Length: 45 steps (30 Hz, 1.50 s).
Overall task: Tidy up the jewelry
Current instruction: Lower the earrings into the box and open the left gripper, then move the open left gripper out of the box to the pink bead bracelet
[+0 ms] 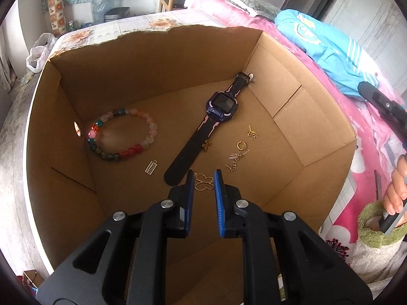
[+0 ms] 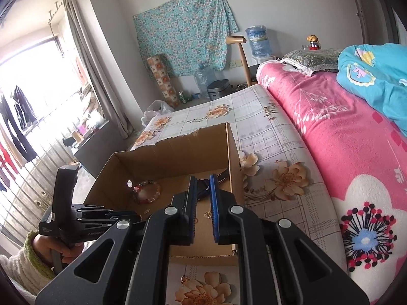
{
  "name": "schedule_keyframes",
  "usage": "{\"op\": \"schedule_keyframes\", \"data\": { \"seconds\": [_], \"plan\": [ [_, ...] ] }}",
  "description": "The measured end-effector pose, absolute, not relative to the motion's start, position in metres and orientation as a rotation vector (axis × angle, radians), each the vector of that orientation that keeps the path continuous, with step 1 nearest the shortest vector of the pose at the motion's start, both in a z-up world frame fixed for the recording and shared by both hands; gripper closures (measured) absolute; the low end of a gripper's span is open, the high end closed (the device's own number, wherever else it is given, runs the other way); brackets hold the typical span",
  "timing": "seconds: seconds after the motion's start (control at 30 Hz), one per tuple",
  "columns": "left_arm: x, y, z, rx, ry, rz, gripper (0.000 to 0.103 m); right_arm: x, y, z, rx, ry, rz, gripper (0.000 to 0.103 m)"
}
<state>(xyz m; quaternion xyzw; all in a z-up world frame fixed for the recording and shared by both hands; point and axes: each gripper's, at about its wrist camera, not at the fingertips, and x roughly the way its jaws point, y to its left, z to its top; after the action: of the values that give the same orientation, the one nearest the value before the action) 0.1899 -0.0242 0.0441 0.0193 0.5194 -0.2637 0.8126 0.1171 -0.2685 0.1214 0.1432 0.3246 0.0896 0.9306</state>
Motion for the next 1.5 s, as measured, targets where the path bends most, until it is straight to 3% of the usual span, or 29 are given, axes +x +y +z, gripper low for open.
{"op": "schedule_keyframes", "data": {
  "seconds": [0.3, 0.5, 0.6, 0.77, 0.87, 0.97, 1.17, 1.33, 1.5],
  "plan": [
    [0.183, -0.014, 0.053, -0.004, 1.059, -0.550, 0.075, 0.110, -0.270, 0.115, 0.316, 0.671, 0.180, 0.092],
    [0.157, 0.008, 0.080, -0.072, 0.895, -0.566, 0.069, 0.094, -0.273, 0.114, 0.349, 0.656, 0.163, 0.091],
    [0.135, 0.019, 0.093, -0.082, 0.801, -0.590, 0.062, 0.083, -0.276, 0.112, 0.385, 0.639, 0.143, 0.081],
    [0.098, 0.034, 0.096, -0.092, 0.732, -0.638, 0.042, 0.060, -0.280, 0.105, 0.421, 0.631, 0.095, 0.076],
    [0.077, 0.038, 0.088, -0.109, 0.736, -0.678, 0.035, 0.050, -0.280, 0.095, 0.428, 0.662, 0.064, 0.069],
    [0.050, 0.036, 0.085, -0.061, 0.689, -0.702, 0.025, 0.040, -0.277, 0.080, 0.423, 0.715, 0.042, 0.056],
    [0.021, 0.010, 0.058, -0.002, 0.782, -0.733, 0.024, 0.029, -0.259, 0.047, 0.390, 0.836, 0.015, 0.046],
    [0.015, -0.020, 0.024, 0.105, 0.847, -0.632, 0.020, 0.037, -0.235, 0.024, 0.239, 0.952, -0.020, 0.030],
    [0.014, -0.033, -0.002, 0.198, 0.897, -0.543, 0.019, 0.046, -0.217, 0.009, 0.101, 1.019, -0.043, 0.022]
  ]
}}
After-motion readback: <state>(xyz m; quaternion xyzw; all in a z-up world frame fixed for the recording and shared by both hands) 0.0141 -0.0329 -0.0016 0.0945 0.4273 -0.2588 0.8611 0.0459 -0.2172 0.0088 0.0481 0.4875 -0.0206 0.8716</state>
